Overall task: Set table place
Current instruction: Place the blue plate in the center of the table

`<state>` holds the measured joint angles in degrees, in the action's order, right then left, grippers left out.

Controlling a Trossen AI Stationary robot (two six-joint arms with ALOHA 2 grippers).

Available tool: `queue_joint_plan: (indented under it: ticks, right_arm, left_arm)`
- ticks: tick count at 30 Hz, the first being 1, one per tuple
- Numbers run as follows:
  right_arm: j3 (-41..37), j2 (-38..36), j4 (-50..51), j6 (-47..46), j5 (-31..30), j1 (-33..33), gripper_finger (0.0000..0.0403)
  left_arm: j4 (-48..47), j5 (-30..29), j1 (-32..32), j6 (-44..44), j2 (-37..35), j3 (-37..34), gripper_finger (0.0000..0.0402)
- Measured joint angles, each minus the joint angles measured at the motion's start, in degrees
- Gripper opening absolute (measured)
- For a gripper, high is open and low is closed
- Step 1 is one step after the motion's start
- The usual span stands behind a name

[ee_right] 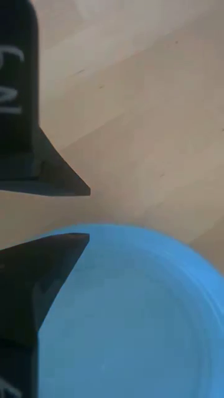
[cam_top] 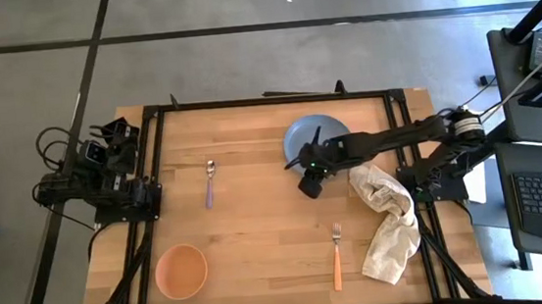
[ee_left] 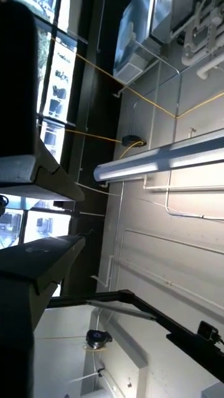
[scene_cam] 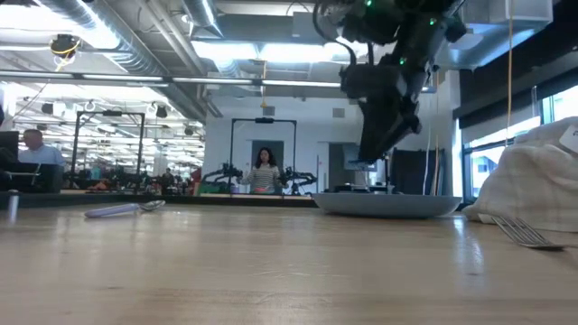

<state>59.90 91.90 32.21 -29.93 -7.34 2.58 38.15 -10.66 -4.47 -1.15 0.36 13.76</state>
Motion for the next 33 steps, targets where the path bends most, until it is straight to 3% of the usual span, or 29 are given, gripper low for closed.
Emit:
queue_joint_plan:
  ticks: [26, 33]
  right_arm:
    - [0.00, 6.64, -4.01, 1.79, -1.07, 0.22, 0.0108]
    - [0.00, 6.95, -4.69, 1.92, -5.07, 0.31, 0.0108]
  left_arm:
    - [0.00, -0.85, 0.01, -0.24, 0.00, -0.02, 0.0088]
    - [-0.01, -0.85, 0.01, -0.24, 0.00, -0.04, 0.0101]
